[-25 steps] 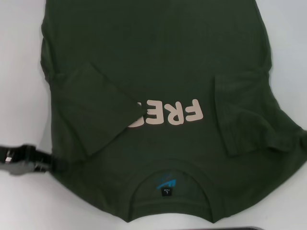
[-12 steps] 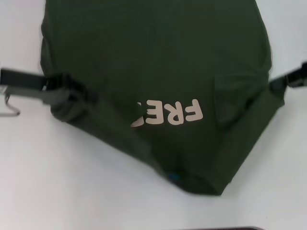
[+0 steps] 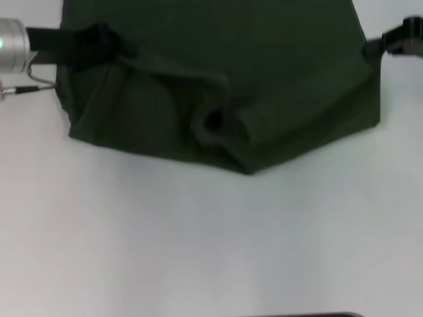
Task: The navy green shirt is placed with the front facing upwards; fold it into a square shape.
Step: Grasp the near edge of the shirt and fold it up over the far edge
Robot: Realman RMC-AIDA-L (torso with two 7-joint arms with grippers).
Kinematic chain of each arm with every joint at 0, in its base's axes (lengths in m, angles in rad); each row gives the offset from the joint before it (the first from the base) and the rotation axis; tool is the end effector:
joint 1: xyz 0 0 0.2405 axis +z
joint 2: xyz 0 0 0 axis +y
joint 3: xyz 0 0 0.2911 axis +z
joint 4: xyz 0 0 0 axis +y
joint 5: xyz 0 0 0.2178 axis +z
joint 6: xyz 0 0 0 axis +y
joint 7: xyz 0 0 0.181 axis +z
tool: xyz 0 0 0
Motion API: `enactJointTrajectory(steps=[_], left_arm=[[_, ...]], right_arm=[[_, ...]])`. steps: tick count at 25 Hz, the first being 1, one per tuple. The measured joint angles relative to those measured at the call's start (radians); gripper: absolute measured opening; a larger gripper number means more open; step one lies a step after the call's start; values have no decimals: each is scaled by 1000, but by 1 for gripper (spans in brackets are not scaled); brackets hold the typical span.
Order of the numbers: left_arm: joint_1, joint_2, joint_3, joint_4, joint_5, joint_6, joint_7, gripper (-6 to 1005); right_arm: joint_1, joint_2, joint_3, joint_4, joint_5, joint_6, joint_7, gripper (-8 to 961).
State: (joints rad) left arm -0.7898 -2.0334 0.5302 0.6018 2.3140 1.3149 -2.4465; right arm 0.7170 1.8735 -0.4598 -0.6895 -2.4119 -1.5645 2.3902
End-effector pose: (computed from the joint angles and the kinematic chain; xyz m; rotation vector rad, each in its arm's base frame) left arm -0.2585 0.4559 -0.0349 -2.1681 -1.8255 -0.5950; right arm 0.3065 0.4313 0.0568 -2.2227 1.7408 0.4382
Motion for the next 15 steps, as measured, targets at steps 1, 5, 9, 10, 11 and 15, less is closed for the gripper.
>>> enactJointTrajectory(steps=[1, 5, 9, 10, 11, 15], left_arm=[[-8, -1, 2, -13, -10, -30, 5, 57], [-23, -10, 5, -41, -44, -115, 20, 57], [-29, -23, 5, -49, -92, -178, 46, 57], [-29, -25, 5, -51, -104, -190, 55, 57], [-30, -26, 5, -53, -113, -199, 63, 57], [-35, -27, 5, -68, -145, -247, 93, 57]], right_arm=[[0, 0, 0, 0, 20, 16, 0, 11], [-1, 3, -4, 1, 85, 76, -4, 11], [1, 18, -9, 3, 106, 137, -13, 10], [2, 22, -9, 4, 107, 153, -14, 10], [3, 24, -9, 5, 107, 168, -15, 10], [3, 30, -10, 19, 108, 242, -16, 10]])
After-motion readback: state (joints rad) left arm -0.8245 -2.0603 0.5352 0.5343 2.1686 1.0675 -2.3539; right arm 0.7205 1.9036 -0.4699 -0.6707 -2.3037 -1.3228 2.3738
